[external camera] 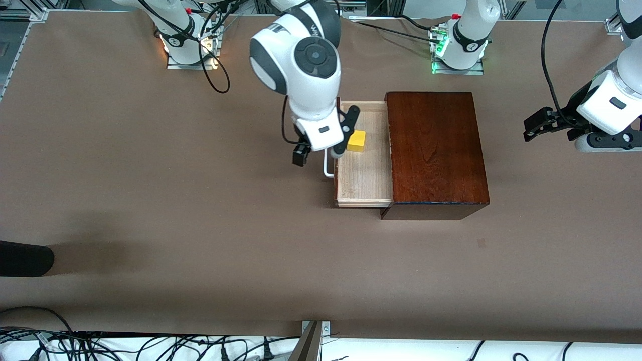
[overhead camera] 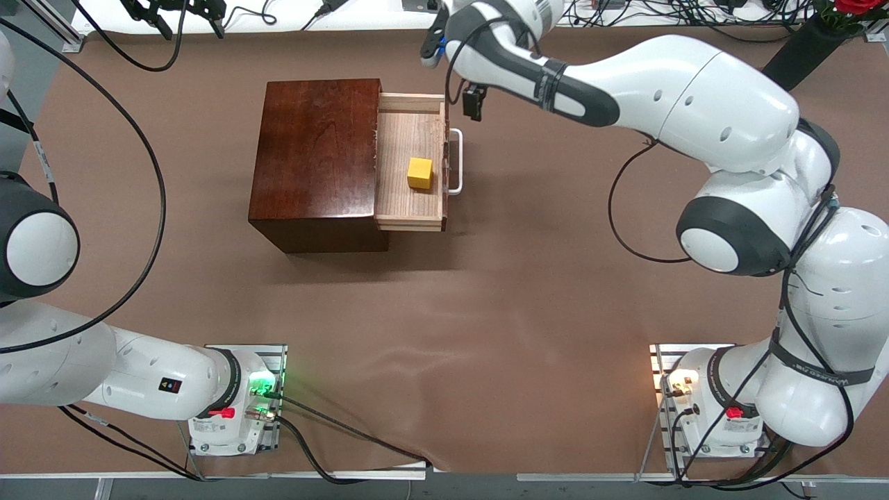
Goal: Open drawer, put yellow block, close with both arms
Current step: 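Raise the right gripper away from the drawer toward its rest pose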
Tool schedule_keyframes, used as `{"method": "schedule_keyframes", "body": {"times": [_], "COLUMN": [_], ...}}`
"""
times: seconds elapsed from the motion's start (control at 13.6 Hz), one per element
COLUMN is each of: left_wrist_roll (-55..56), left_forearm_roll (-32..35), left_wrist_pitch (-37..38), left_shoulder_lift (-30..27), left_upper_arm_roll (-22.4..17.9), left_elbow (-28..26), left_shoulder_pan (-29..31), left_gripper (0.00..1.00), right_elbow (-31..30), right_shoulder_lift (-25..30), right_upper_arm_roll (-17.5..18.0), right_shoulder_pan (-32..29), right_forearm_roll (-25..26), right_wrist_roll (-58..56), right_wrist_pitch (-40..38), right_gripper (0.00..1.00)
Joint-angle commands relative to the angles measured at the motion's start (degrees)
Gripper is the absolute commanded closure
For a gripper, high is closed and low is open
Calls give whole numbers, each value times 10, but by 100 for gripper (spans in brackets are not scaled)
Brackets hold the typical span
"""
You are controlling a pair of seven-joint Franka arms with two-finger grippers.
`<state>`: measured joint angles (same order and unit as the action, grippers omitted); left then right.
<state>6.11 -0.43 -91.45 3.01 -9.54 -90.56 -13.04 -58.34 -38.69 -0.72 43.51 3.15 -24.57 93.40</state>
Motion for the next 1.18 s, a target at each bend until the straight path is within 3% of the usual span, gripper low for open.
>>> {"method": "schedule_keyframes", "body": {"times": [0.0,0.59,1.11], "left_wrist_roll": [-11,-10,-6], "left_forearm_roll": [2,3,2], "left_wrist_pitch": [7,7,11], "left_shoulder_lift": [12,25,25], "left_upper_arm_roll": [1,29,36], "left_elbow": [32,34,46], "left_shoulder_pan": [11,3,-15], "left_gripper": [0,0,0], "right_elbow": [-16,-142,-283], "right_shoulder_lift": [27,156,266], "right_upper_arm_roll": [2,2,3], "right_shoulder_pan": [-37,-177,-301], "right_forearm_roll": [-24,-33,-44], "right_wrist_roll": [7,75,124], "right_wrist_pitch": [-15,-4,50], "right_gripper": [0,0,0]}}
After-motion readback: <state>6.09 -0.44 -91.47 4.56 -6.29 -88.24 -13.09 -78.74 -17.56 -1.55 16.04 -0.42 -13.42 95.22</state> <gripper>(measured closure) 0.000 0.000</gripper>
